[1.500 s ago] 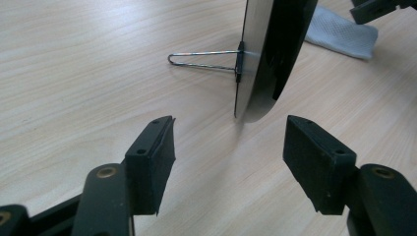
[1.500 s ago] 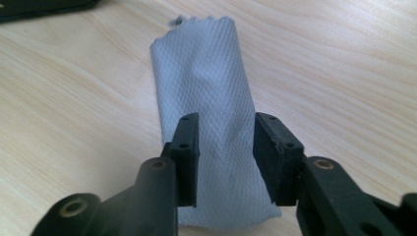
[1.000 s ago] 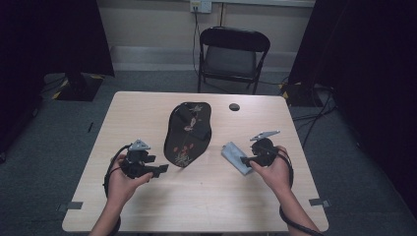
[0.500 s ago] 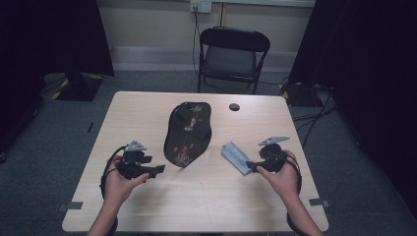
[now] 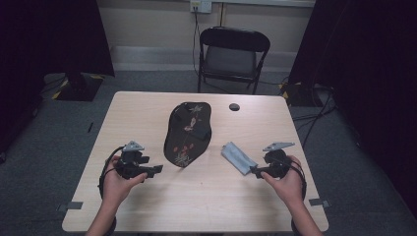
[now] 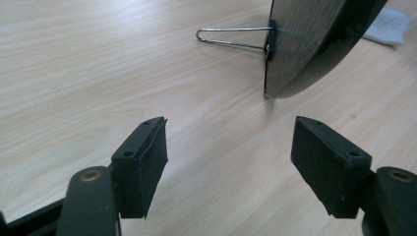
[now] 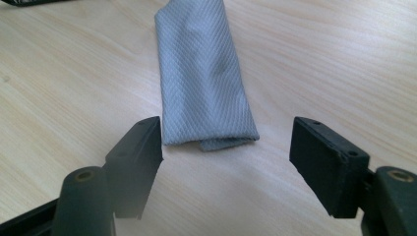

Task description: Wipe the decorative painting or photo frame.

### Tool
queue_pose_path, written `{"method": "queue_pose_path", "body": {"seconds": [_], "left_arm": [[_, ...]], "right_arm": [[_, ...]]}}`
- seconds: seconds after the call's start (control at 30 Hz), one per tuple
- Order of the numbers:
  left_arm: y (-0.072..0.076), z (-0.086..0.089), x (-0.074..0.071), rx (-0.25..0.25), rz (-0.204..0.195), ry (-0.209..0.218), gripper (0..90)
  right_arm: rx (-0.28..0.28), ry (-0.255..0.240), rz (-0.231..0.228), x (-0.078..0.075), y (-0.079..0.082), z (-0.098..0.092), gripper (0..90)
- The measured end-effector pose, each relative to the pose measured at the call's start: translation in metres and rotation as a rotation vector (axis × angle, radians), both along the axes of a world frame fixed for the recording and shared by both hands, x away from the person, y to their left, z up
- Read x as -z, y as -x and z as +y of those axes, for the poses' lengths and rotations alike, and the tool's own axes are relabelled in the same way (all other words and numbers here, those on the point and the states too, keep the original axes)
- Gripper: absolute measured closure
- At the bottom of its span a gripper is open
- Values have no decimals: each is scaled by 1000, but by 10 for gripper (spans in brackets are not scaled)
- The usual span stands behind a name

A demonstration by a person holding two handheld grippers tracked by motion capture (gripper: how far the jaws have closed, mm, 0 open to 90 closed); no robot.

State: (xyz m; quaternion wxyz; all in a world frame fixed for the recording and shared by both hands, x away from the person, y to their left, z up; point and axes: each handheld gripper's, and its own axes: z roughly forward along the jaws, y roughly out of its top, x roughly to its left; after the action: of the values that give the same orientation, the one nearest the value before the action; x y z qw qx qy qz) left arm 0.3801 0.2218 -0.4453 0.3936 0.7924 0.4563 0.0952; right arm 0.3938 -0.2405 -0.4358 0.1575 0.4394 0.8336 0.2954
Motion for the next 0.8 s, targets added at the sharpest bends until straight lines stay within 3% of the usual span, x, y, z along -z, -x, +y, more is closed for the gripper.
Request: {"method": "queue_pose_path", "body": {"seconds": [0.53, 0.8], "left_arm": [[-2, 4, 6, 0, -11, -23, 220], [-3, 8, 13, 12, 12, -49, 213]], "right_arm": [[25, -18, -4, 8, 12, -16, 236], [32, -32, 0, 14, 19, -22, 218]]}}
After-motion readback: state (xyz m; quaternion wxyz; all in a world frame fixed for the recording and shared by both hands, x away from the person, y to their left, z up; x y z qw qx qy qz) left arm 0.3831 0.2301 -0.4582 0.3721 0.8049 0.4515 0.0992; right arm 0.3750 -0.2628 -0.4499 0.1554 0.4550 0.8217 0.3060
